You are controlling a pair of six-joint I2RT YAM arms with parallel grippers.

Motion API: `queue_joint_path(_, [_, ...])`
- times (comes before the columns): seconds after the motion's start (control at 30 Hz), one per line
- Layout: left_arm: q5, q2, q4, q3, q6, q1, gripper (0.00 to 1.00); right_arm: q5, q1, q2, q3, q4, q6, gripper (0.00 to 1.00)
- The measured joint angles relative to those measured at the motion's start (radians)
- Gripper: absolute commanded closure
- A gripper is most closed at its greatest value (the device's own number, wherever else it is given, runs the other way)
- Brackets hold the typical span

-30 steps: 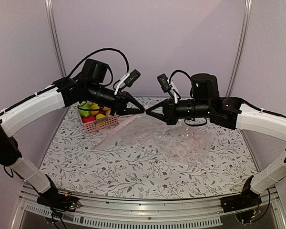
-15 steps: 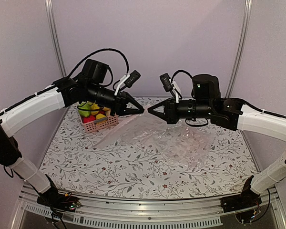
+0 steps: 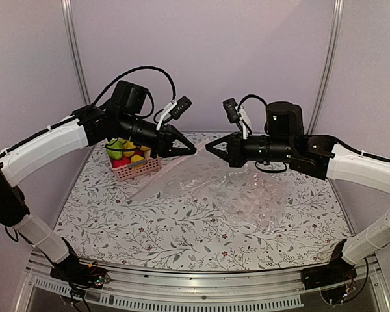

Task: Place the food in the zip-top bag and seal the zipper
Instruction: Unzip the zipper of the food storage bag.

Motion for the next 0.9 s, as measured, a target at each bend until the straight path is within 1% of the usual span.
queue_joint_path(0.3, [-0.010, 0.000, -0.001, 0.000, 0.002, 0.001, 1.00, 0.064, 0.000, -0.015, -0.008, 0.000, 0.008, 1.00])
queue_joint_path(0.9, [-0.027, 0.000, 0.000, 0.000, 0.002, 0.002, 1.00, 0.143, -0.010, -0.025, -0.025, 0.008, 0.061, 1.00])
